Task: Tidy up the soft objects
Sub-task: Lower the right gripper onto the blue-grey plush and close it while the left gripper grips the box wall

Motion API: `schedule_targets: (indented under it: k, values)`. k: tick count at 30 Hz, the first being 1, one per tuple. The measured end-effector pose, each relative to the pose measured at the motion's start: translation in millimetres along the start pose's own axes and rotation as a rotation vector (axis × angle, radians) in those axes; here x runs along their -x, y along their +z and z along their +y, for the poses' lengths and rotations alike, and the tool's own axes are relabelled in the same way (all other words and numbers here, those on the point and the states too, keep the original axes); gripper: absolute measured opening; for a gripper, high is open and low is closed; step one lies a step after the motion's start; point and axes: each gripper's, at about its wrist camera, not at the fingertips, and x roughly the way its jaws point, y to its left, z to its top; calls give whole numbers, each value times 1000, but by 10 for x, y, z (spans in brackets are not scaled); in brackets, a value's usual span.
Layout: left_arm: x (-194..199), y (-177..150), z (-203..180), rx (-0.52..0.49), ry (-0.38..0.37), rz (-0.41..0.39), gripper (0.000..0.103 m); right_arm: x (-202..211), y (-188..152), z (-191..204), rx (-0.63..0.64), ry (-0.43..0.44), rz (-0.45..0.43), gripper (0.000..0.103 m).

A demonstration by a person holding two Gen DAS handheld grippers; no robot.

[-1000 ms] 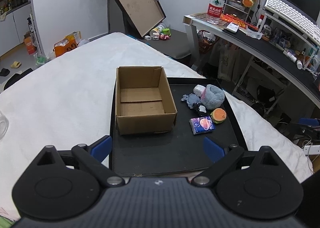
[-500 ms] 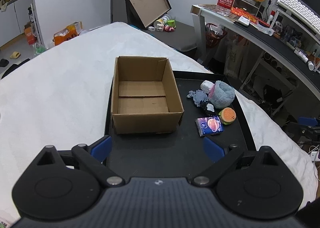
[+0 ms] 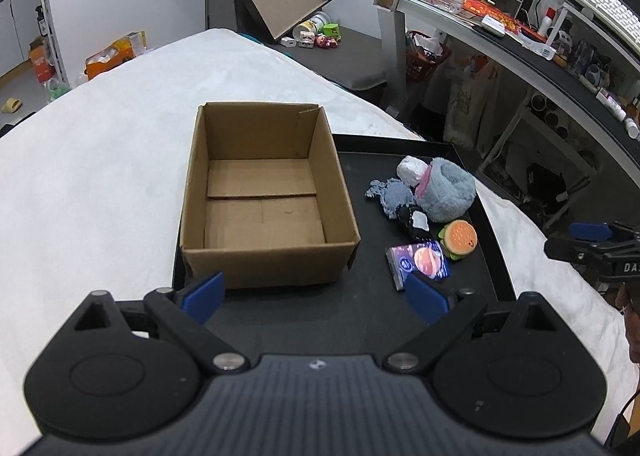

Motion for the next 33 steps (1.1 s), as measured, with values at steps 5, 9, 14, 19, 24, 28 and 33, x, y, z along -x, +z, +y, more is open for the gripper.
schedule_targets:
  k: [5,9,14,19,24,28,33]
  values:
    - [-134,93,65,10,-14,3,96,-188,107,6,26,0,10,103]
    - [-233,158,118,24,-3,-12,96,-319,163,42,42,-34,-7,103]
    - [-399,214,181,38,21,-25,94,-504,160,46,20,-75,-4,103]
    - [-518,251,273,33,67,-43,93,-645,152,28,-4,-103,-3,103]
    - [-616,306,456,56,111,-44,87,-781,156,-8,-27,-114,4,103]
    - [-726,376,597,78,134,-49,74,-892,148,-35,-49,-126,-4,103]
    - [-904,413,725,102,161,-28,66,-1048,167,-68,-72,-134,-4,103]
